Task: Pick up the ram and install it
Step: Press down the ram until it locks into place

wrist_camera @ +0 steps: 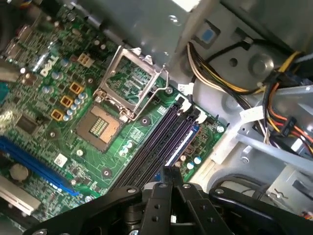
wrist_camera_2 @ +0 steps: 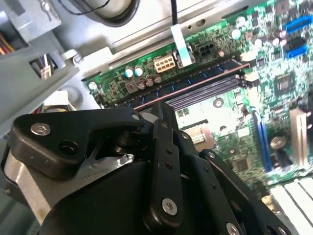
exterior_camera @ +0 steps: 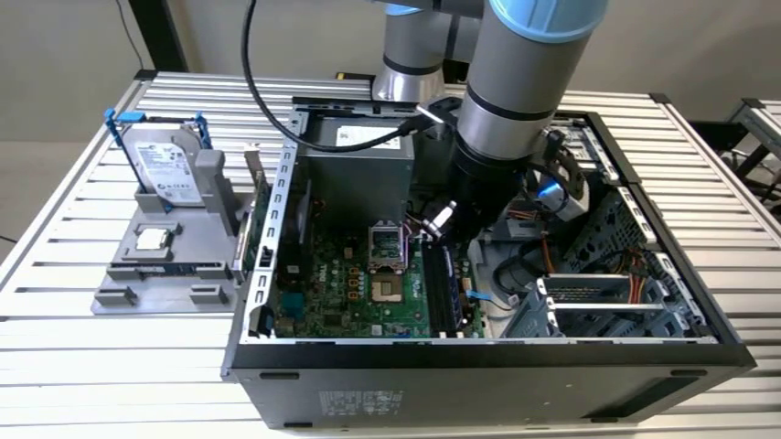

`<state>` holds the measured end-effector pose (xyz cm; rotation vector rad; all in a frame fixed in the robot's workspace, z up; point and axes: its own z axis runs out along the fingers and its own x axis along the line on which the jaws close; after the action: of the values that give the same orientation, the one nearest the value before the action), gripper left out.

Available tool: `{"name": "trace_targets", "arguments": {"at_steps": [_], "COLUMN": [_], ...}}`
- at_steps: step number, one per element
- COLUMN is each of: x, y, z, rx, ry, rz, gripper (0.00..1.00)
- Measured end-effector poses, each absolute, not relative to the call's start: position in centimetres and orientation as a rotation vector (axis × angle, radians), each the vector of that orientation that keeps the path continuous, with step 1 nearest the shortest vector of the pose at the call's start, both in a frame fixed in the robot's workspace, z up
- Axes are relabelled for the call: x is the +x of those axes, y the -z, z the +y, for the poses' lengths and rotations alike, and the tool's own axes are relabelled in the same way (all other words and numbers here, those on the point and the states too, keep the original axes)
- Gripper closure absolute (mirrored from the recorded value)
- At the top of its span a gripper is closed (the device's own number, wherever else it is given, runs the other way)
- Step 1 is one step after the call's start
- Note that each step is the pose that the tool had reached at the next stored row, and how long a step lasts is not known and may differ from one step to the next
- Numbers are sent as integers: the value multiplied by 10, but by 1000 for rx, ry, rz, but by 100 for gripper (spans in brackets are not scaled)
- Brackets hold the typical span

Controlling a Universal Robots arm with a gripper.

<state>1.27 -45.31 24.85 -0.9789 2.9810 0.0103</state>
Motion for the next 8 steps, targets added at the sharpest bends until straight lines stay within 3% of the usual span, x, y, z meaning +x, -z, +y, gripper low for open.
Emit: {"name": "trace_targets", "arguments": {"at_steps": [8], "x": [13], "y": [-249], "z": [-453], "rx": [-1195], "ry": [-11], "rz": [2901], "gripper": [100]}}
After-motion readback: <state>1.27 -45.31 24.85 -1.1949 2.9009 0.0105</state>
